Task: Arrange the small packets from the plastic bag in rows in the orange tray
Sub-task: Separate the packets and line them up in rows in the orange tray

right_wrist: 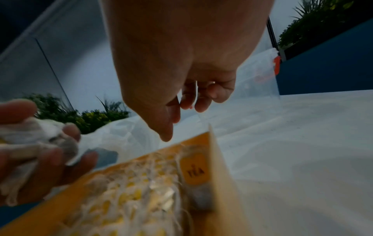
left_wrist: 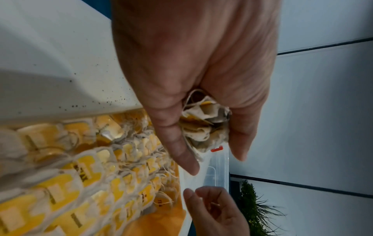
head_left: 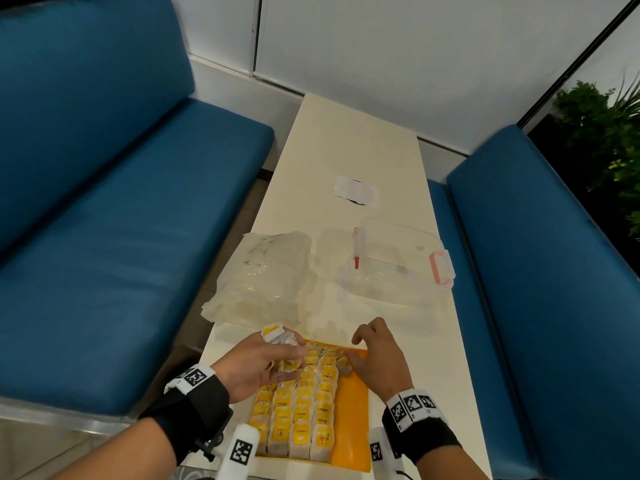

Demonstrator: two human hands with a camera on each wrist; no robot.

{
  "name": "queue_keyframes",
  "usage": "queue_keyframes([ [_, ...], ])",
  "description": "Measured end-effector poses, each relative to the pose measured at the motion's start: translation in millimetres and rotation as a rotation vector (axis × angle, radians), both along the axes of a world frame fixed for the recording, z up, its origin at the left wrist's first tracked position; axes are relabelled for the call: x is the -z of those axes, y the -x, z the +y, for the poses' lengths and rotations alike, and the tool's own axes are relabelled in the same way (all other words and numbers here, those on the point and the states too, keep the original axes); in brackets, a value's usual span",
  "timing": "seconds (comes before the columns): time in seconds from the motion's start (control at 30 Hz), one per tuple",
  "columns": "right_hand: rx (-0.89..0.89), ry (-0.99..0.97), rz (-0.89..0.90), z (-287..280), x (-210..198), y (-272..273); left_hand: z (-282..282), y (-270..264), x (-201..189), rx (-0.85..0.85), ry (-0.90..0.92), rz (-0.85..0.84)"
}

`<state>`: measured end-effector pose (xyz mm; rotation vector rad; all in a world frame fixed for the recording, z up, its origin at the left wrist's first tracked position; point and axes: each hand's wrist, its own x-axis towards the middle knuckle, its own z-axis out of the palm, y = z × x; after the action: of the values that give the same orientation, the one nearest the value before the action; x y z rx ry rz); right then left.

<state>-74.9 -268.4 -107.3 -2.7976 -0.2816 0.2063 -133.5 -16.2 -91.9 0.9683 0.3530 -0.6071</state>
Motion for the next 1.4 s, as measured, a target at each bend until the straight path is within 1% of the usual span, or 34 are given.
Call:
queue_keyframes([
  [0.1,-0.027,-0.118,-0.065,15,-18,6,-2,-3,-1,-0.003,0.074,0.052],
  [0.17,-0.079,-0.217,-0.071,27,-31,10,-4,-6,-3,-0.005,0.111,0.114],
  [0.3,-0.176,-0.409,0.003,47,-53,17,-5,-13,-7,-0.049,0.203,0.264],
  [0.37,-0.244,-0.45,0.045,51,-56,22,-6,-14,-8,-0.073,0.257,0.29],
  [0.47,-0.306,-0.464,0.098,51,-50,32,-7,-15,-7,-0.089,0.263,0.29],
  [0.6,-0.229,-0.46,0.101,51,-37,37,-11,-16,-7,-0.089,0.25,0.257],
  [0.7,-0.176,-0.516,0.09,54,-32,41,-14,-15,-6,-0.087,0.261,0.255],
  [0.8,-0.119,-0.536,0.092,56,-32,42,-14,-15,-5,-0.092,0.259,0.253],
  [1.0,0.018,-0.573,0.136,53,-40,40,-11,-17,1,-0.176,0.211,0.276],
  [1.1,0.053,-0.544,0.122,51,-45,35,-11,-17,1,-0.189,0.214,0.289],
  [1.23,0.091,-0.456,0.168,43,-57,26,-9,-17,2,-0.187,0.202,0.281],
  [1.3,0.086,-0.381,0.138,36,-62,22,-7,-17,3,-0.181,0.196,0.27],
  [1.4,0.03,-0.201,0.103,27,-65,19,-6,-17,3,-0.175,0.182,0.254],
])
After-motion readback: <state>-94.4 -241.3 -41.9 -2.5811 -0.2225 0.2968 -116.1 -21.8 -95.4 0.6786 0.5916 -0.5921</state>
